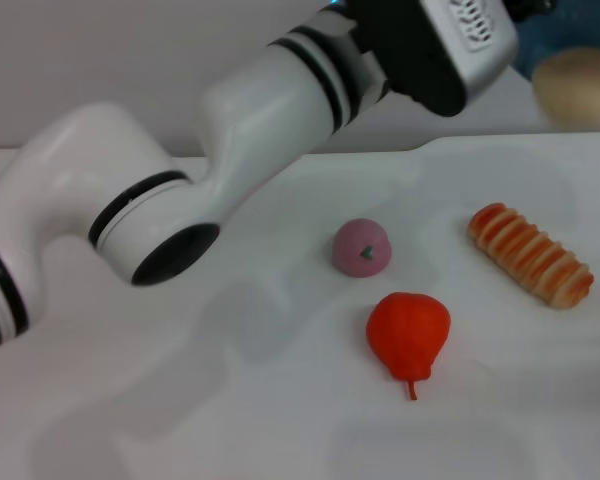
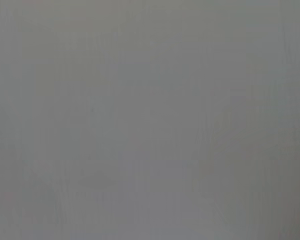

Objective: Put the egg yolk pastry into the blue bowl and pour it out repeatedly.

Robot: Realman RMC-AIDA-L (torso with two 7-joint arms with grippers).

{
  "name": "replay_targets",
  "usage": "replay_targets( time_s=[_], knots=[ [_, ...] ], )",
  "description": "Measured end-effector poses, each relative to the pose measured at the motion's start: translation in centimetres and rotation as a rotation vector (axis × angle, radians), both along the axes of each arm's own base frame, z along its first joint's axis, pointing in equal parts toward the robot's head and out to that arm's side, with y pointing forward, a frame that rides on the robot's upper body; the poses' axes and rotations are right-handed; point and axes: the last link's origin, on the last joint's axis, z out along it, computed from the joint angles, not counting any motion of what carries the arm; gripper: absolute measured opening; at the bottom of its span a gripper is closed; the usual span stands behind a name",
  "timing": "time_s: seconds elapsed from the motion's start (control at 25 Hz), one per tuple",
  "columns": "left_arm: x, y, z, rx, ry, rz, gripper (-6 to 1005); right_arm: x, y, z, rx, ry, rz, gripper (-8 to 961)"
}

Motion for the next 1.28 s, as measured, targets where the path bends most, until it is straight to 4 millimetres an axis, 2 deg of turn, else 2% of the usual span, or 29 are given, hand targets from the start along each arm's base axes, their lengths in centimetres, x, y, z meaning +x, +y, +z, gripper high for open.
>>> replay_targets(
  time_s=[0.2, 0.48, 0.68, 0.84, 0.88, 1.16, 1.28],
  knots=[
    [1.0, 0.6, -1.0, -0.016, 0.083, 0.014, -2, -0.1, 0.1, 0.0, 0.0, 0.001, 0.002, 456],
    [1.3, 0.9, -0.9, -0.017, 0.084, 0.019, -1, 0.0, 0.1, -0.1, -0.002, 0.002, 0.0, 454],
    [0.5, 3.3, 0.2, -0.048, 0.056, 0.2, -1, -0.2, 0.2, -0.1, -0.002, 0.002, 0.004, 453],
    [-0.9, 5.7, 1.5, -0.087, 0.096, 0.413, -2, -0.3, 0.5, 0.0, -0.002, -0.003, 0.009, 452],
    [-1.8, 6.6, 2.2, -0.109, 0.116, 0.513, -2, -0.3, 0.5, 0.1, -0.001, -0.005, 0.01, 451],
    [-6.1, 8.0, 4.7, -0.218, 0.117, 0.863, -1, -0.8, 1.1, 0.4, 0.0, -0.019, 0.036, 450],
    [-9.1, 8.3, 5.7, -0.272, 0.112, 1.033, -1, -1.4, 1.9, 0.4, -0.006, -0.025, 0.056, 449]
  ],
)
